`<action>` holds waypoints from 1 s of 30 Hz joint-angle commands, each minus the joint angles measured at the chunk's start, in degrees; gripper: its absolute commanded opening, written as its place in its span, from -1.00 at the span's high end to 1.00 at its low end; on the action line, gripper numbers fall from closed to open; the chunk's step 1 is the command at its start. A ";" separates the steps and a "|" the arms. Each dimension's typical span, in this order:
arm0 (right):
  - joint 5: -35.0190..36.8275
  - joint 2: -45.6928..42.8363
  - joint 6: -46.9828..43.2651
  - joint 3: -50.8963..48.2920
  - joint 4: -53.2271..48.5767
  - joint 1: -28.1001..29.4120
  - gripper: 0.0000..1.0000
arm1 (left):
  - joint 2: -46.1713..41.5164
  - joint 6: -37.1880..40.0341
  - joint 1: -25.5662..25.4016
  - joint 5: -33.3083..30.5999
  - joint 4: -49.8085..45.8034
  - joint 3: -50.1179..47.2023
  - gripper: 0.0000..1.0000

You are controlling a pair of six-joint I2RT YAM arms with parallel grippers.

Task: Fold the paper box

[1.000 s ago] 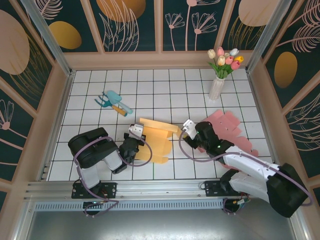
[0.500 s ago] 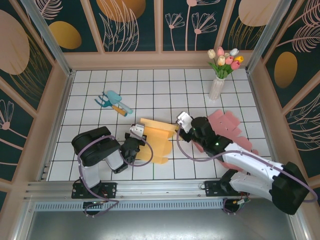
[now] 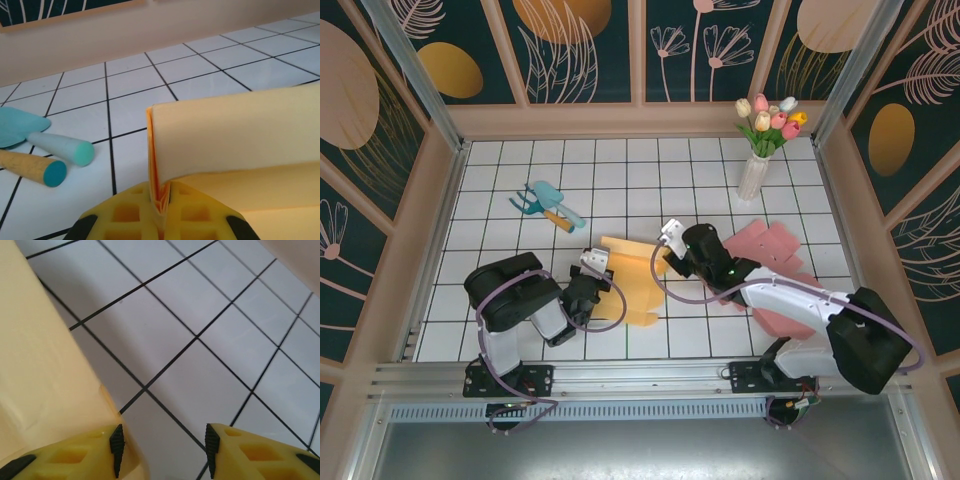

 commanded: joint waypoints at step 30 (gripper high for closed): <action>-4.39 -9.17 -7.17 -0.02 -8.10 1.04 -0.05 | 3.71 -0.08 -0.36 3.13 -0.66 1.37 1.00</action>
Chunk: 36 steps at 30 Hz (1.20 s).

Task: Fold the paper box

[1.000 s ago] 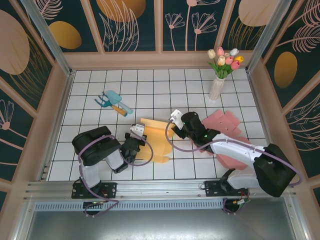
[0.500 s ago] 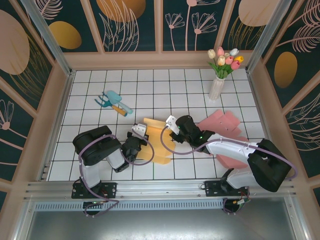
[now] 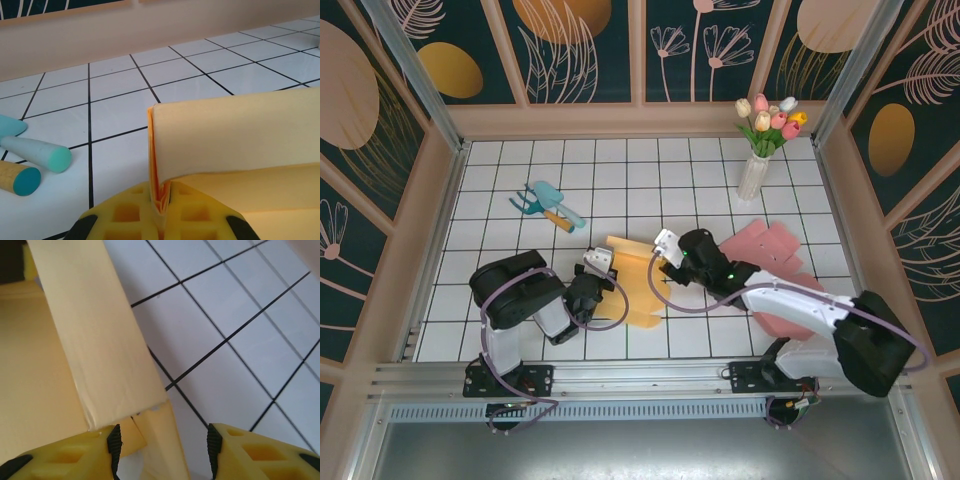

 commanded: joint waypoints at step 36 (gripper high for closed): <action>-25.07 9.45 -27.36 -0.57 0.02 -12.75 -0.13 | 1.45 1.01 -0.48 1.12 -2.03 0.76 1.00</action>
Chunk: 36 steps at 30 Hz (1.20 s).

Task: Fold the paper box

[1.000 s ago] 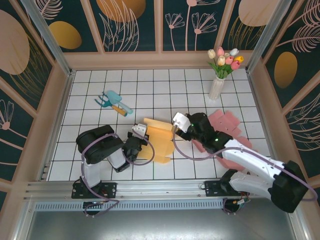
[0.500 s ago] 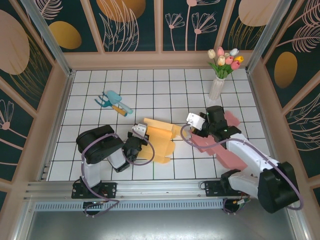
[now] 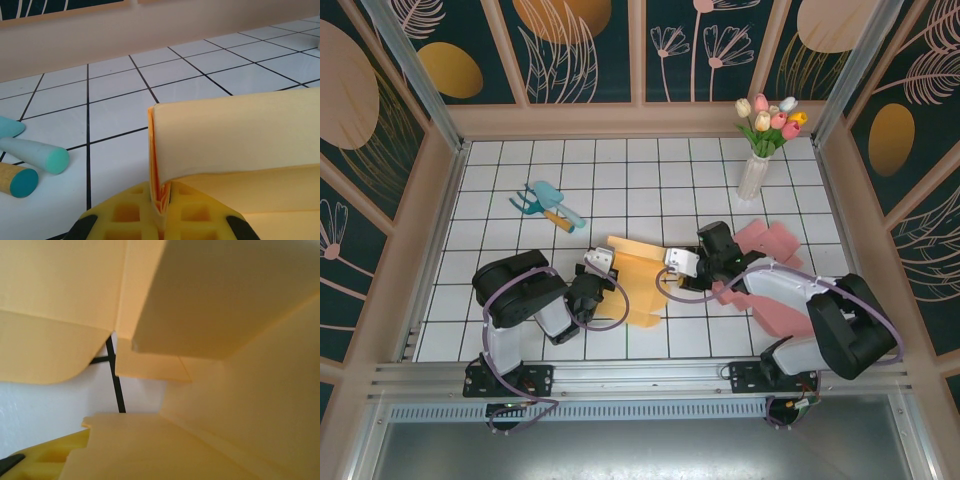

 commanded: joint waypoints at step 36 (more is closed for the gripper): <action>6.67 3.24 35.19 -0.60 22.66 11.47 0.15 | -0.27 -7.55 -0.39 -3.02 -6.83 2.26 1.00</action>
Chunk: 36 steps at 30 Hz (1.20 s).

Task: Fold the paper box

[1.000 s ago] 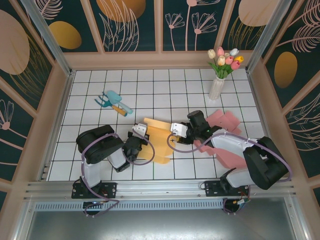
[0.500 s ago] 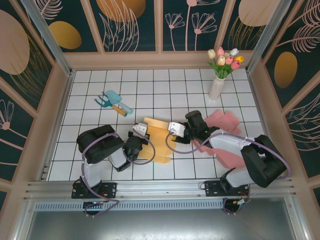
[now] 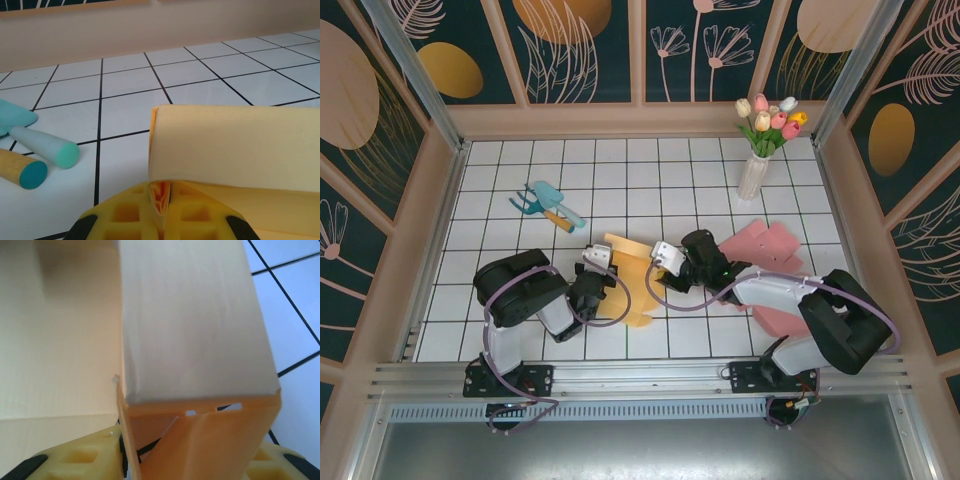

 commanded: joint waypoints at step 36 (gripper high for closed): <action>41.96 17.18 26.20 3.23 27.26 10.81 0.60 | -21.53 -44.03 -0.65 -8.99 -63.37 12.39 1.00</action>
